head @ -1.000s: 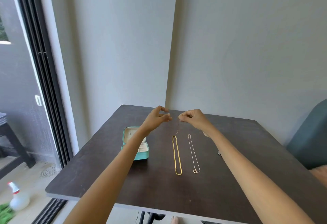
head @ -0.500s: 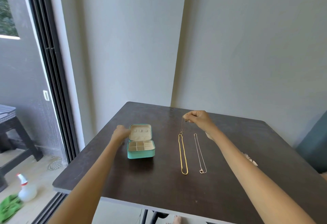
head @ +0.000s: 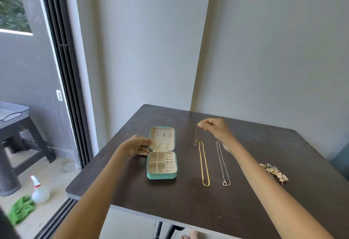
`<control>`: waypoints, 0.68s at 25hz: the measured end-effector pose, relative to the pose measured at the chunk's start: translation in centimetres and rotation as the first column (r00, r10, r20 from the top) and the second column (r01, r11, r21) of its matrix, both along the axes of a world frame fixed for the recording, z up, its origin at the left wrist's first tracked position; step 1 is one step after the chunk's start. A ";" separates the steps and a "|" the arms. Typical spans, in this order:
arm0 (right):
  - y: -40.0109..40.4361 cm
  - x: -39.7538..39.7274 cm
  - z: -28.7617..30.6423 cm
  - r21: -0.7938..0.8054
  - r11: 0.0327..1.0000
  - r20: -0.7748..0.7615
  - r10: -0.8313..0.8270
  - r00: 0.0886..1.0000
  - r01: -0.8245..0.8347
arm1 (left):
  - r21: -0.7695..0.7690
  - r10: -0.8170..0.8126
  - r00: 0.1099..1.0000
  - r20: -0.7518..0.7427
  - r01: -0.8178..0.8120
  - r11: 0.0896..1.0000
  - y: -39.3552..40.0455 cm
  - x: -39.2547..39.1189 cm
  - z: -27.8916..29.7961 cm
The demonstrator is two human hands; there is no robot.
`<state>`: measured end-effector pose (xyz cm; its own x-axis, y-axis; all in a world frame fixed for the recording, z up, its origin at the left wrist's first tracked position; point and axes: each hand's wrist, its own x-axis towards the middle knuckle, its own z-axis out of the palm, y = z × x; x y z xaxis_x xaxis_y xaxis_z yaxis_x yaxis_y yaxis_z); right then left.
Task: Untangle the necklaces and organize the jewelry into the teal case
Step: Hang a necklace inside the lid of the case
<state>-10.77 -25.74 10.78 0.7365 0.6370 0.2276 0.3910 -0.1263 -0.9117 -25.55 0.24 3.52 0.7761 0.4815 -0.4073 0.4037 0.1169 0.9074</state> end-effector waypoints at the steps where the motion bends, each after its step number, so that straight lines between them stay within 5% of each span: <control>1: 0.2 -0.3 -0.1 -0.008 1.000 0.011 0.005 1.000 -0.005 | -0.035 -0.019 0.999 0.044 0.020 0.999 0.0 -0.4 -0.3; 7: 2.4 -3.2 -0.8 -0.114 0.992 0.112 0.066 0.991 -0.053 | -0.074 -0.130 0.955 0.266 0.155 0.985 -1.2 -2.1 -2.2; 17: 6.8 -6.3 -3.3 -0.247 0.968 0.255 0.105 0.961 -0.040 | 0.059 -0.161 0.906 0.392 0.151 0.987 -3.2 -2.7 -3.0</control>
